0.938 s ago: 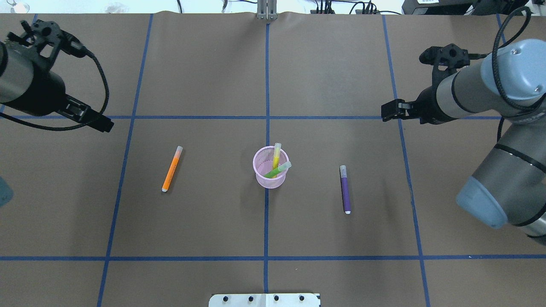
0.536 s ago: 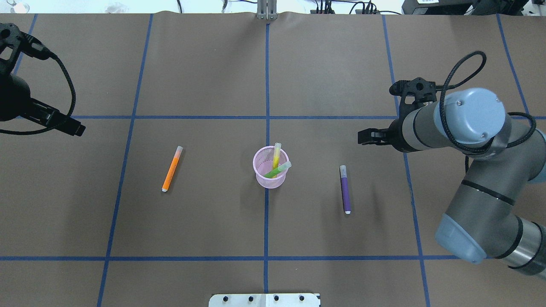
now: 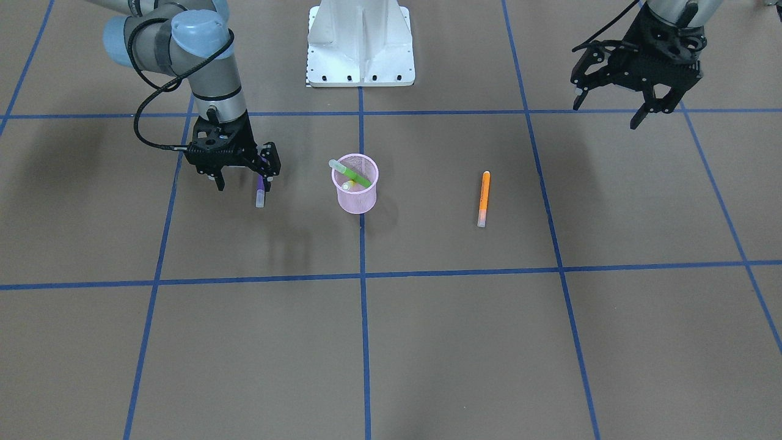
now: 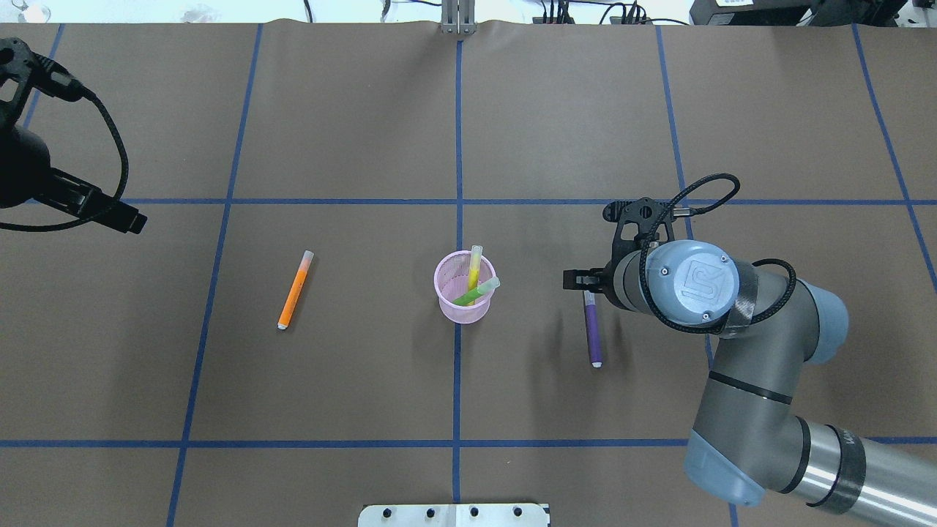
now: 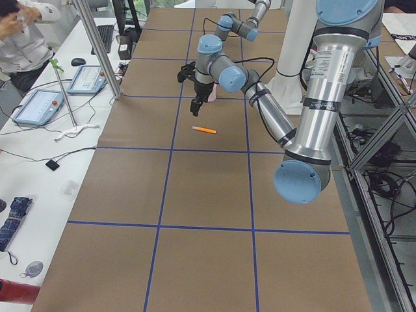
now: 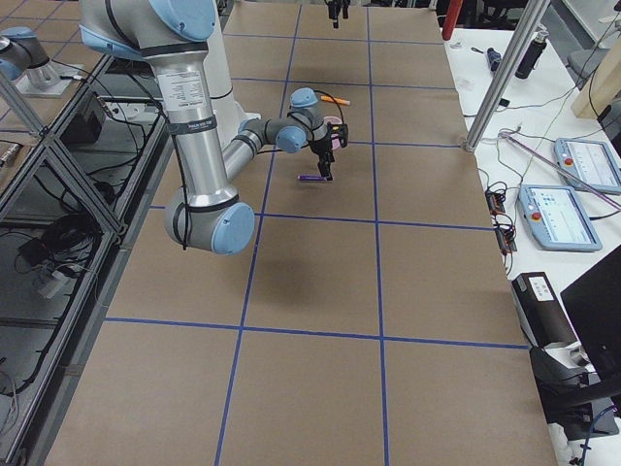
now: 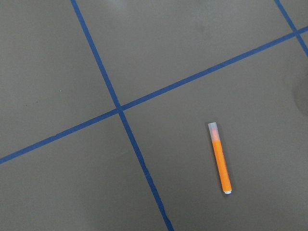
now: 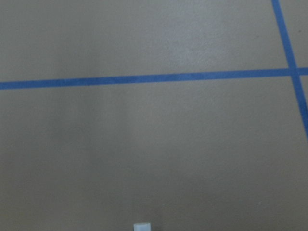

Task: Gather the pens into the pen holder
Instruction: 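Lower the right gripper and close it on the purple marker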

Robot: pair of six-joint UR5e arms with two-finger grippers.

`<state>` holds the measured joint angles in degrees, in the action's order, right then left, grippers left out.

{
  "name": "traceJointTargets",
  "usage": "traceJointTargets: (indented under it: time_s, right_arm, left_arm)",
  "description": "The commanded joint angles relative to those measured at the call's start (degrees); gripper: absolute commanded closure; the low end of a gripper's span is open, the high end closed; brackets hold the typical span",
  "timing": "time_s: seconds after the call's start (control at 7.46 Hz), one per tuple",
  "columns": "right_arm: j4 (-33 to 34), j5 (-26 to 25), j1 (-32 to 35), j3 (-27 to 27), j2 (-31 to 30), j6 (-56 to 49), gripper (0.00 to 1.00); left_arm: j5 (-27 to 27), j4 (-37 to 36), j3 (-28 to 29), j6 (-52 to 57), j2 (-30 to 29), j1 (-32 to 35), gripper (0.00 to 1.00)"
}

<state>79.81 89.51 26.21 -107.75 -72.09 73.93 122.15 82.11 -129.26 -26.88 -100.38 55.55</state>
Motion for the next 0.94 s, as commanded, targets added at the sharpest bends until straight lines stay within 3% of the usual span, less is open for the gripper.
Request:
traceJointTargets:
  time_s: [0.0, 0.4, 0.67, 0.8]
  right_arm:
    - [0.0, -0.5, -1.5, 0.9, 0.2, 0.1, 0.26]
    - [-0.4, -0.1, -3.5, 1.6, 0.0, -0.2, 0.42]
    - [-0.4, 0.1, -3.9, 1.7, 0.0, -0.2, 0.6]
    - [-0.4, 0.1, -3.9, 1.8, -0.2, -0.4, 0.61]
  left_arm:
    - [-0.1, 0.2, -0.1, -0.5, -0.2, -0.3, 0.0]
    - [-0.2, 1.0, 0.1, -0.5, -0.1, -0.3, 0.0]
    - [-0.2, 1.0, -0.1, -0.5, -0.1, -0.3, 0.0]
    - [-0.2, 1.0, -0.2, -0.5, -0.1, -0.3, 0.0]
